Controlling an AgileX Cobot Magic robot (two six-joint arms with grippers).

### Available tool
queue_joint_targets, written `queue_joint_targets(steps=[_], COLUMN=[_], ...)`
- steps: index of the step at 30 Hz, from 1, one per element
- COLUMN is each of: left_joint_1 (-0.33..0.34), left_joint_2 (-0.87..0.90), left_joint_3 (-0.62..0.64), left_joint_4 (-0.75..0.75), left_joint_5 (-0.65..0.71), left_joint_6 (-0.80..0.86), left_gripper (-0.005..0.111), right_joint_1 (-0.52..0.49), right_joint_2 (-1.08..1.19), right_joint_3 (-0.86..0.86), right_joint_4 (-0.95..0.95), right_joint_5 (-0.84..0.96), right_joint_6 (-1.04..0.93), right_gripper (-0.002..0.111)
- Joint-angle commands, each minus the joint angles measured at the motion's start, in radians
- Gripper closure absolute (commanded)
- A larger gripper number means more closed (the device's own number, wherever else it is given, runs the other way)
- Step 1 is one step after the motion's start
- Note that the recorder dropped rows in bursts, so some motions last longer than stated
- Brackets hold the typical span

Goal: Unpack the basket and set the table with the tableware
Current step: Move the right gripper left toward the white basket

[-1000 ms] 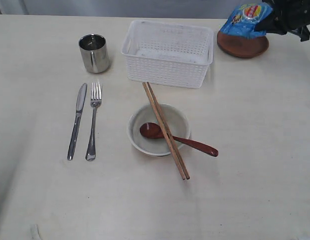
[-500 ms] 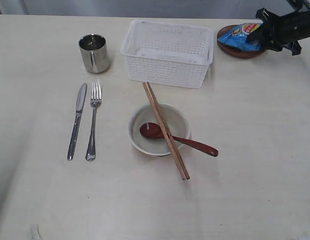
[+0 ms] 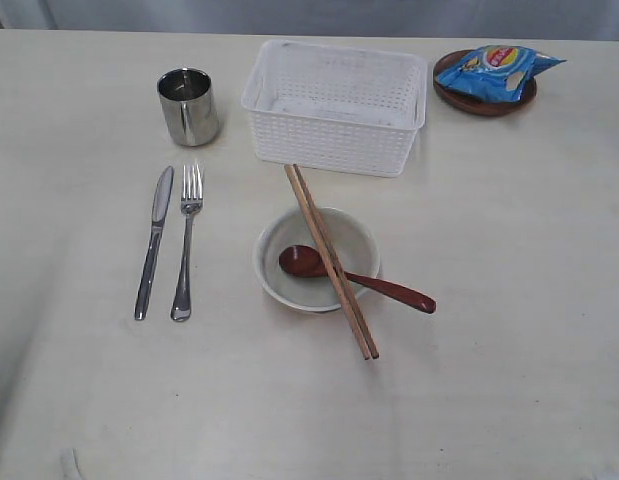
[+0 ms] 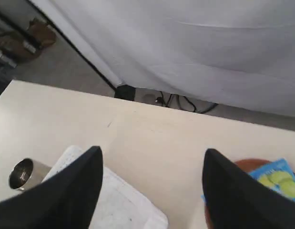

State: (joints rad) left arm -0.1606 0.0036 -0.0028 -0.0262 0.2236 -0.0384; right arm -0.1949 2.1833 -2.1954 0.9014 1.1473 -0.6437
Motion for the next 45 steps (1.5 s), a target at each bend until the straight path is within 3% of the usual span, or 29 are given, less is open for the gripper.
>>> queue_joint_targets(steps=[1,5,11,27,29,35,45], left_joint_1=[-0.001,-0.001,-0.001,-0.001,-0.001,-0.001,-0.001], left_joint_2=[-0.004,-0.004,-0.004,-0.004,-0.004,-0.004,-0.004], left_joint_3=[0.003,0.003,0.003,0.003,0.003,0.003,0.003], left_joint_4=[-0.004,-0.004,-0.004,-0.004,-0.004,-0.004,-0.004], left_joint_5=[-0.011,-0.011,-0.011,-0.011,-0.011,-0.011,-0.011], left_joint_6=[0.000,0.000,0.000,0.000,0.000,0.000,0.000], left_gripper=[0.107,0.107,0.107,0.107,0.107,0.107,0.107], right_joint_1=[0.173,0.324,0.418,0.430,0.430,0.430,0.415], right_joint_2=[0.047,0.142,0.252,0.361,0.370,0.378,0.294], right_joint_3=[-0.051,-0.126,-0.201,-0.211,-0.211,-0.211,-0.211], right_joint_4=[-0.079,-0.238,-0.317,-0.407,-0.407,-0.439,-0.444], right_joint_5=[-0.002,-0.021,-0.017,-0.078,-0.090,-0.098,-0.108], right_joint_6=[-0.102,-0.227,-0.303,-0.321,-0.321,-0.332,-0.340], right_gripper=[0.050,0.050,0.050,0.051,0.059,0.108,0.109])
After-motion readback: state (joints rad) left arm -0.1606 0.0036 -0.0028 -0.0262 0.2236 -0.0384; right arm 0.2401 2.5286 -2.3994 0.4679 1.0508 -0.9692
